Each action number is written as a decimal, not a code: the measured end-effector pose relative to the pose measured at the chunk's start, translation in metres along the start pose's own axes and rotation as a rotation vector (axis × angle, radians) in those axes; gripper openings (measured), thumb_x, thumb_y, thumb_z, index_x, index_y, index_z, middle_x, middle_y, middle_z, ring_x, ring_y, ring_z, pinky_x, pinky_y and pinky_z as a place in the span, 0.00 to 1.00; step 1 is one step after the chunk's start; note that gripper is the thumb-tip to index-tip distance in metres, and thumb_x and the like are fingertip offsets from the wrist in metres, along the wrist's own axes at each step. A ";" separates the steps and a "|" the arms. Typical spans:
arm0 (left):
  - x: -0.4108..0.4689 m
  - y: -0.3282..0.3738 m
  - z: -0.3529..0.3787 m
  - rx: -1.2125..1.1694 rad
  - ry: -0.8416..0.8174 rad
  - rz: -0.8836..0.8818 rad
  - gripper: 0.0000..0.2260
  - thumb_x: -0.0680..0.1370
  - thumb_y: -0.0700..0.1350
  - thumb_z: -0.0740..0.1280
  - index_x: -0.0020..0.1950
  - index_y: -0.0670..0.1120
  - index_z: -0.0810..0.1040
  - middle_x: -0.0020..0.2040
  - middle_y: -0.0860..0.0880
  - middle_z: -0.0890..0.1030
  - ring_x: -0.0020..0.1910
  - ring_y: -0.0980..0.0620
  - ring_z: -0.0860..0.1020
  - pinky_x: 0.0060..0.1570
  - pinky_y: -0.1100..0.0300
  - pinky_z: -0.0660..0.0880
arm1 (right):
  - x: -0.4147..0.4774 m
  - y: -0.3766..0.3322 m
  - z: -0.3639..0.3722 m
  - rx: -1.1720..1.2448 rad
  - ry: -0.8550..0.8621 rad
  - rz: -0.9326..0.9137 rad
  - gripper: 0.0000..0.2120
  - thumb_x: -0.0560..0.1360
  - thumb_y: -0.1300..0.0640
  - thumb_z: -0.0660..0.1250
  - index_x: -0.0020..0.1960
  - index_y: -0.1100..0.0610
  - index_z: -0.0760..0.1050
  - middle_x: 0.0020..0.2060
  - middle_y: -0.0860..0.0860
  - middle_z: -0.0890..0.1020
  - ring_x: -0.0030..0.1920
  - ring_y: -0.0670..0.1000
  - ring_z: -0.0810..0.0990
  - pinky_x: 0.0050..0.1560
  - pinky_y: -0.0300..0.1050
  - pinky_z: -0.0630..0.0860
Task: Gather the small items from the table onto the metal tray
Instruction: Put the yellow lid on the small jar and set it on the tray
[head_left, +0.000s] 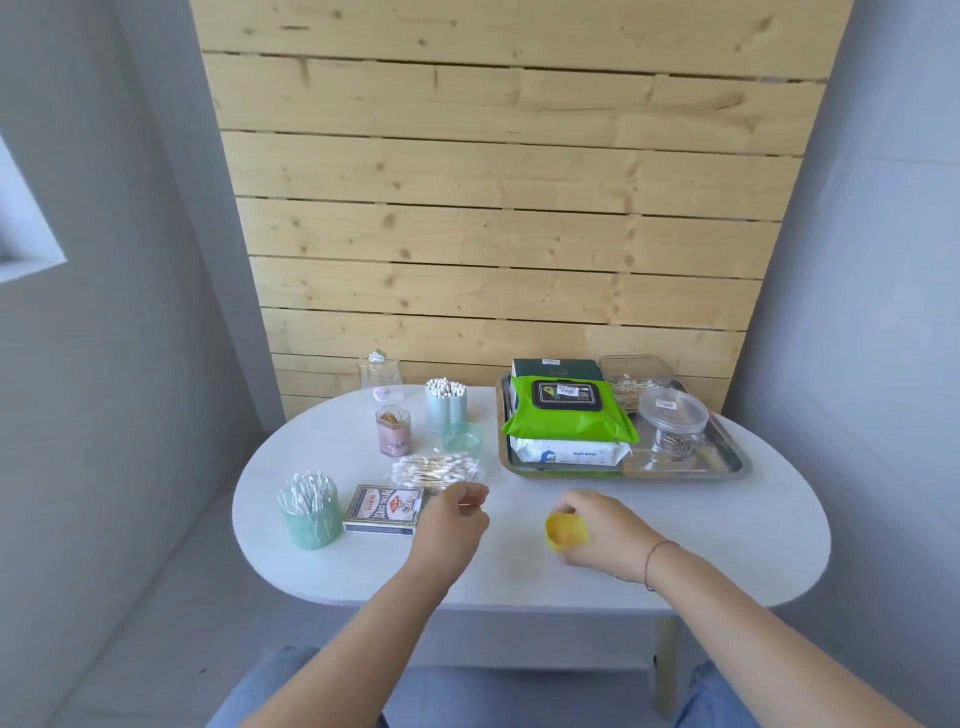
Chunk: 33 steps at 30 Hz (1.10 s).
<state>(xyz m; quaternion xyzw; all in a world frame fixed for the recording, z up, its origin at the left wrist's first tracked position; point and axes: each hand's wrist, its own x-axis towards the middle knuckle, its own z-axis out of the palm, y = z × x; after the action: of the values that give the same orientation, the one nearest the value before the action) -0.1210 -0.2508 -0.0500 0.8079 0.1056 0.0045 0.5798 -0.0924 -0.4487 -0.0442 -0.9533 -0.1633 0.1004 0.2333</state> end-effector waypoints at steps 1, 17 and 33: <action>0.002 0.001 -0.006 -0.007 0.039 0.007 0.16 0.73 0.34 0.61 0.57 0.45 0.78 0.52 0.49 0.80 0.49 0.52 0.77 0.37 0.68 0.70 | 0.006 -0.013 -0.001 0.048 0.025 -0.017 0.14 0.64 0.57 0.74 0.46 0.49 0.73 0.47 0.47 0.77 0.48 0.49 0.76 0.43 0.37 0.70; 0.144 0.022 -0.129 0.336 0.095 -0.054 0.27 0.74 0.36 0.66 0.72 0.44 0.64 0.70 0.45 0.68 0.54 0.45 0.74 0.47 0.56 0.71 | 0.165 -0.151 -0.019 -0.057 -0.098 0.035 0.04 0.66 0.64 0.68 0.38 0.63 0.74 0.36 0.55 0.73 0.37 0.52 0.71 0.33 0.42 0.67; 0.203 -0.018 -0.141 0.237 -0.323 0.030 0.18 0.64 0.42 0.78 0.50 0.43 0.80 0.53 0.40 0.82 0.44 0.51 0.75 0.50 0.59 0.70 | 0.215 -0.157 -0.004 0.000 -0.066 -0.064 0.17 0.74 0.54 0.64 0.61 0.56 0.69 0.56 0.53 0.78 0.51 0.55 0.76 0.48 0.47 0.72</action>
<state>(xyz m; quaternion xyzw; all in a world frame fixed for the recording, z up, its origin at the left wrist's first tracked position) 0.0559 -0.0779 -0.0443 0.8622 -0.0011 -0.1290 0.4898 0.0661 -0.2422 0.0096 -0.9438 -0.2011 0.1243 0.2309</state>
